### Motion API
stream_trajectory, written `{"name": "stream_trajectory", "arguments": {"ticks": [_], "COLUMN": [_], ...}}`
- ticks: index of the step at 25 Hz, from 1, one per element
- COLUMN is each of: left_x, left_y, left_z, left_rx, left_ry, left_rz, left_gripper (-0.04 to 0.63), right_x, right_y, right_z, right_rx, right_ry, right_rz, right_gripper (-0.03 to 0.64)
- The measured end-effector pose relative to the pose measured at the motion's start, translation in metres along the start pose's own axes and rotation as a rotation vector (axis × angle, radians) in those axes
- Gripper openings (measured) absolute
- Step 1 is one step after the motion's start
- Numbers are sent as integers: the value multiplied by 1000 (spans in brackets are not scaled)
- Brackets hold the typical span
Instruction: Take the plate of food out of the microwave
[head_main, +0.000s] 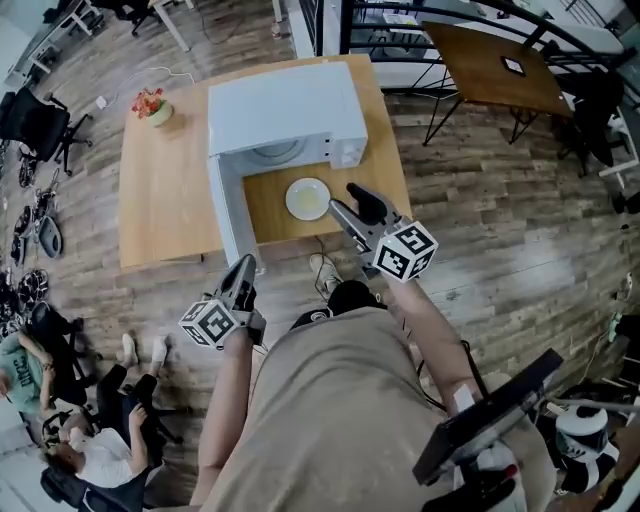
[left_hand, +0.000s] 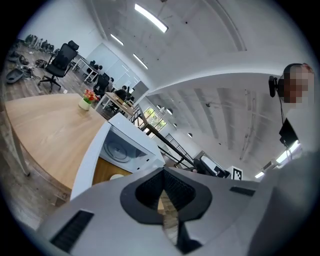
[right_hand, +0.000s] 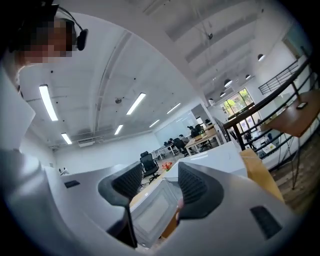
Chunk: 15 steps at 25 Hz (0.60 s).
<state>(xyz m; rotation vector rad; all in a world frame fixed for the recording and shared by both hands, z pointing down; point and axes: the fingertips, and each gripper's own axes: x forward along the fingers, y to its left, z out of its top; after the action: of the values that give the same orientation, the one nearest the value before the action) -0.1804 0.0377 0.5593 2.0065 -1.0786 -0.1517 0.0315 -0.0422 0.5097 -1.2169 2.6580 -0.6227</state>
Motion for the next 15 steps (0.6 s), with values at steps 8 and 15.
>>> {"name": "stream_trajectory", "arguments": {"ticks": [8, 15], "left_x": [-113, -156], "left_y": [33, 46], "left_z": [-48, -91], "left_rx": [-52, -93], "left_ry": [-45, -68], "left_rz": [23, 3], "left_gripper": [3, 3], "right_x": [-64, -120], "right_y": [91, 132], "right_z": [-49, -106], "right_rx": [-58, -131], "right_ry": [36, 151], "right_rz": [-79, -154], "right_gripper": [235, 184]}}
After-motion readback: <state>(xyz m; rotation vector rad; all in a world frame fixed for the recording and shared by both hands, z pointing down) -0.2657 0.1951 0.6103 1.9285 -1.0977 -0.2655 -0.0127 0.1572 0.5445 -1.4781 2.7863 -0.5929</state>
